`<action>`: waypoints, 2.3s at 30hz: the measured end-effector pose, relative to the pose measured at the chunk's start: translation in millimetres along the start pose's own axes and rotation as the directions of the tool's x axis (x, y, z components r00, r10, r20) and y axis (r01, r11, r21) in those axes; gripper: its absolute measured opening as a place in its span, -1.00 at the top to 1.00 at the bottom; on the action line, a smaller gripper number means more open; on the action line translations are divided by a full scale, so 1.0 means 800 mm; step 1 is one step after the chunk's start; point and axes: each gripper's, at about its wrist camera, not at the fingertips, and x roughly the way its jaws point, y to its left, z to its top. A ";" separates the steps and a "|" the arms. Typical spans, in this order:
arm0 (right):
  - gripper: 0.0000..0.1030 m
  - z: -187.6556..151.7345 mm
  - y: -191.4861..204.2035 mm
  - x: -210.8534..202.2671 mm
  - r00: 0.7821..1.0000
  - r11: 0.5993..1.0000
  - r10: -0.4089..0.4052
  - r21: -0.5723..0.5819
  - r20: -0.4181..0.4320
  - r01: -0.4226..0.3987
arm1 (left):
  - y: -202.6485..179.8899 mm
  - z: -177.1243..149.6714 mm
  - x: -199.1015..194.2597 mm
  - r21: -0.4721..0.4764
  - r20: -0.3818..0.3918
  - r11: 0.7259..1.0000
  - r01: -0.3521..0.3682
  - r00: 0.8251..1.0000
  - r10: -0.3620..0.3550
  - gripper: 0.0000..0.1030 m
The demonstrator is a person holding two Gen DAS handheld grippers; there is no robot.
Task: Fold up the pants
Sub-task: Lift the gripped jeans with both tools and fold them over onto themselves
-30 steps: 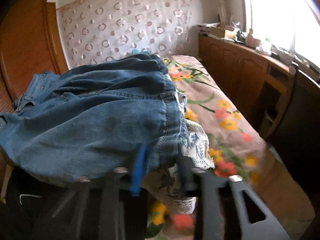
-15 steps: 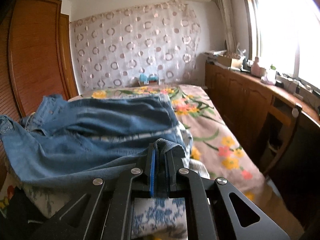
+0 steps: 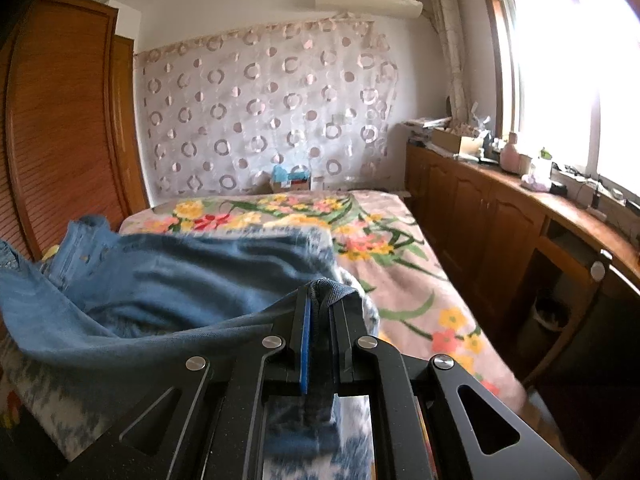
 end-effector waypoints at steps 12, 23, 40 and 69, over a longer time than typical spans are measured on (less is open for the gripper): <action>0.86 -0.006 0.023 0.086 0.999 0.999 -0.016 -0.032 -0.051 0.014 | 0.011 0.026 0.095 0.007 -0.055 1.000 -0.004 0.998 0.005 0.70; 0.86 0.006 0.041 0.137 0.992 0.998 -0.036 -0.055 -0.118 0.030 | 0.012 0.027 0.144 0.009 -0.101 1.000 0.001 0.995 0.000 0.71; 0.86 0.076 0.044 0.192 0.996 0.987 -0.067 -0.148 -0.057 0.058 | 0.014 0.113 0.183 0.084 -0.023 0.994 -0.066 0.997 0.068 0.71; 0.17 0.086 0.073 0.292 0.975 0.979 -0.077 -0.202 -0.209 0.034 | 0.042 0.115 0.237 -0.013 -0.143 1.000 -0.020 0.990 0.018 -0.46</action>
